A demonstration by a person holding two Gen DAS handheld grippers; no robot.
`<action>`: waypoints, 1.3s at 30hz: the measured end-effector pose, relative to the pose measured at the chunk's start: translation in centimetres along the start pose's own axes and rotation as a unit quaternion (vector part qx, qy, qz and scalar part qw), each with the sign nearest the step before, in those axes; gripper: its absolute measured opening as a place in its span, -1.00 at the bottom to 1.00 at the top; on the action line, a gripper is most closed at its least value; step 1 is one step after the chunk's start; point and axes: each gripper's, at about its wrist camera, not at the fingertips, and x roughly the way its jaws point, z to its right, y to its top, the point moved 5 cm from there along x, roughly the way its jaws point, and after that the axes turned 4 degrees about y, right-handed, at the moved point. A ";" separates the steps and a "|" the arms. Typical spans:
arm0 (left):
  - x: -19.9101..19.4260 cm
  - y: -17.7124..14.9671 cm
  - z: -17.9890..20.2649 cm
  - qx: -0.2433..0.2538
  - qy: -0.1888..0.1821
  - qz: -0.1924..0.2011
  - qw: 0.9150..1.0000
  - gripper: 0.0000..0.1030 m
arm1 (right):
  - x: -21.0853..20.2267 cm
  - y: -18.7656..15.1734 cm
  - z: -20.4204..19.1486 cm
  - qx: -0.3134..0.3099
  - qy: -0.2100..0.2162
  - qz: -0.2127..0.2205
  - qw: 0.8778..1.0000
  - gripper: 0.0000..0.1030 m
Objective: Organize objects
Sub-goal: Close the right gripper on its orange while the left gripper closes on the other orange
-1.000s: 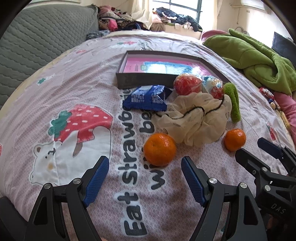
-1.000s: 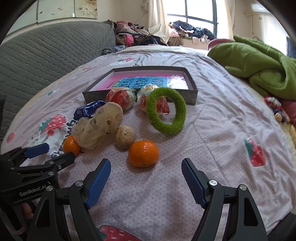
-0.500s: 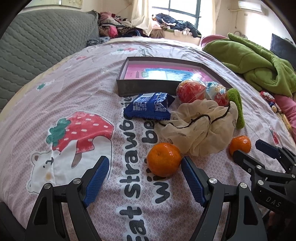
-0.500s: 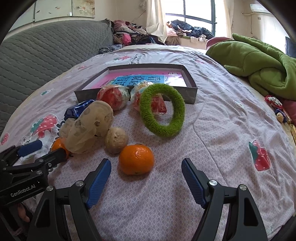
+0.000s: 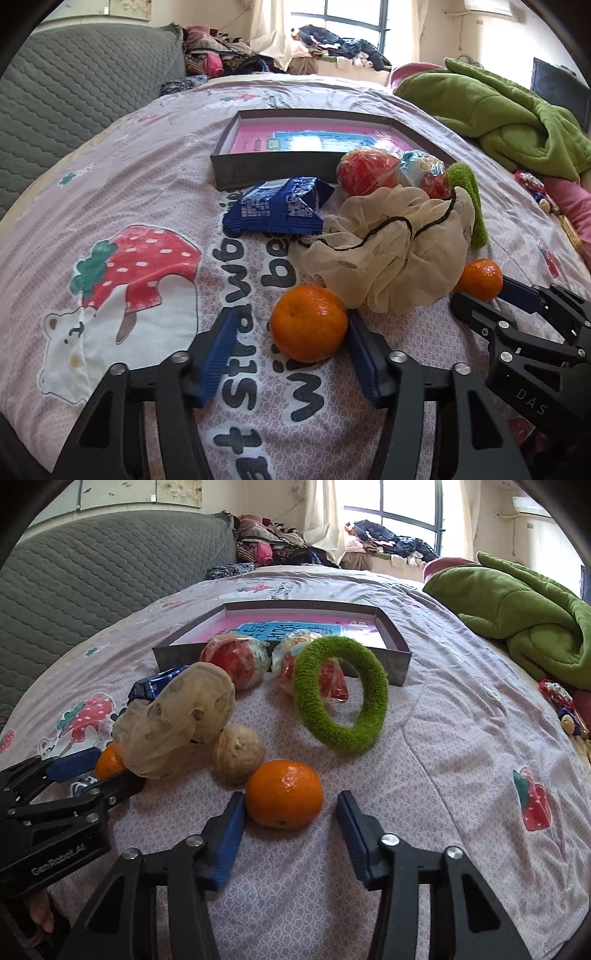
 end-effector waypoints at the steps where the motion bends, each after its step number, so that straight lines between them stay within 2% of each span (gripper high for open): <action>1: 0.0 0.0 0.1 0.002 -0.002 0.001 1.000 0.06 | 0.1 0.0 -0.1 -0.003 0.001 0.000 1.000 -0.15; 3: 0.0 0.0 0.5 0.006 -0.009 0.002 1.000 -0.15 | 0.2 0.0 -0.2 -0.005 0.001 0.001 1.000 -0.19; 5: -0.1 -0.1 0.8 0.007 -0.020 0.002 1.000 -0.22 | 0.1 0.0 -0.2 -0.005 0.003 0.003 1.000 -0.19; 11: -0.3 -0.1 0.6 -0.002 -0.031 0.003 1.000 -0.23 | -0.2 -0.2 0.0 0.000 0.010 0.008 1.000 -0.19; 26: -1.6 -0.6 -0.1 0.002 -0.023 -0.018 1.000 -0.24 | -1.5 -0.4 0.2 0.004 0.012 0.016 1.000 -0.19; 39: -4.5 -0.3 -0.6 -0.002 -0.010 0.009 1.000 -0.23 | -3.5 -0.1 -0.5 -0.002 0.020 0.036 0.999 -0.19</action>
